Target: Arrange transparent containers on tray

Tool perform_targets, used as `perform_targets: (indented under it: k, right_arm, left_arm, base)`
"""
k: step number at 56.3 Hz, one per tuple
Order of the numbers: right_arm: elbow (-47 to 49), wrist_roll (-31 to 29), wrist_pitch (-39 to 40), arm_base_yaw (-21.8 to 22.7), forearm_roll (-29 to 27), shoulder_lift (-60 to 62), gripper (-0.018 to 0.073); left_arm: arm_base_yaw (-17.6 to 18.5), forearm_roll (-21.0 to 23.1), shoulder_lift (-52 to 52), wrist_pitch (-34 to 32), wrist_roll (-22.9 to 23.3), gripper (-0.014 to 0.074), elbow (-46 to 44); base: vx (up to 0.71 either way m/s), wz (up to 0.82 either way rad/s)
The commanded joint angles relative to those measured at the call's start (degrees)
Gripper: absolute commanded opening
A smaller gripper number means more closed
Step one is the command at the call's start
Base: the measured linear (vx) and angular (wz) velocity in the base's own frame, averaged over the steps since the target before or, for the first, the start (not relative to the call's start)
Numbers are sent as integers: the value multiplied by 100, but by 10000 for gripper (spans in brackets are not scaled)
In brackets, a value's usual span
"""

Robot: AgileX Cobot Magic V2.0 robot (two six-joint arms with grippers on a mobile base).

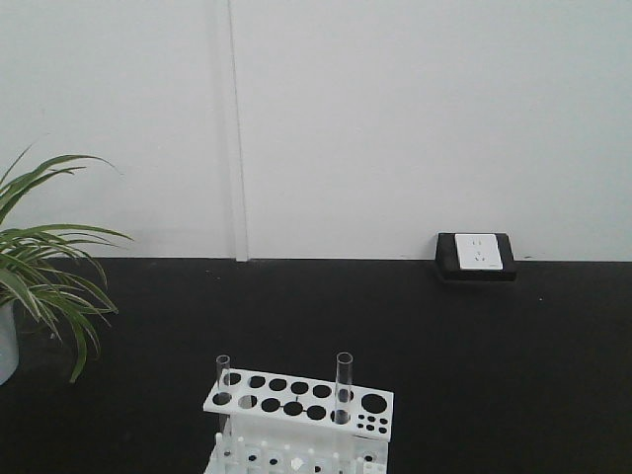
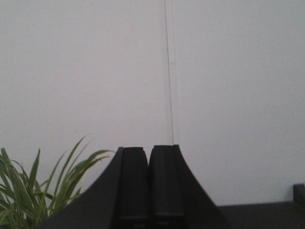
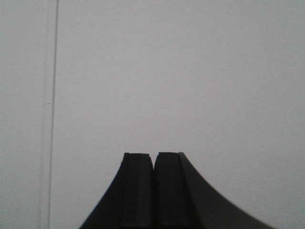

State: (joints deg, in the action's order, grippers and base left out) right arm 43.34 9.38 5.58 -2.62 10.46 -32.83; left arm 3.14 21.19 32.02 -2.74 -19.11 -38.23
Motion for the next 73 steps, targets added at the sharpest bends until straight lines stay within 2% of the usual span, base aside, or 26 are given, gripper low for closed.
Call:
perform_targets:
  k: [1,11,22,32,40,52,58,64,69,73]
  right_arm:
    - [501,-62,472,16,48,-770,-11]
    - [684,-40,495,16,24,-1537,-11]
    - [684,-40,347,16,29,-1810,-4]
    - [684,-40,273,16,29,-1810,52]
    - [684,-40,218,16,29,-1810,184]
    - [684,-40,138,16,29,-1810,513]
    - [684,-46,138,16,29,-1810,654]
    - [684,-59,138,16,34,-1810,727]
    - [684,-53,156,16,24,-1810,729]
    - [684,7,161,16,-60,-1810,720]
  left_arm:
    - [35,43,799,-262,-2,-6,-542]
    - [35,37,1629,-139,-2,-6,-783]
    - [35,37,1817,-130,-2,4,-783]
    - [35,37,1798,-191,-2,86,-783]
    - [35,37,1798,-168,-2,218,-783]
    - [35,37,1798,-192,-2,461,-783]
    - [35,37,1798,-279,-2,525,-783]
    - [35,37,1798,-372,-2,542,-783]
    - [35,59,1798,-418,64,540,-783]
    - [35,167,1798,-405,284,540,-783]
  base:
    - [0,0]
    - [0,0]
    - [0,0]
    - [0,0]
    - [0,0]
    - [0,0]
    - [0,0]
    - [0,0]
    - [0,0]
    - [0,0]
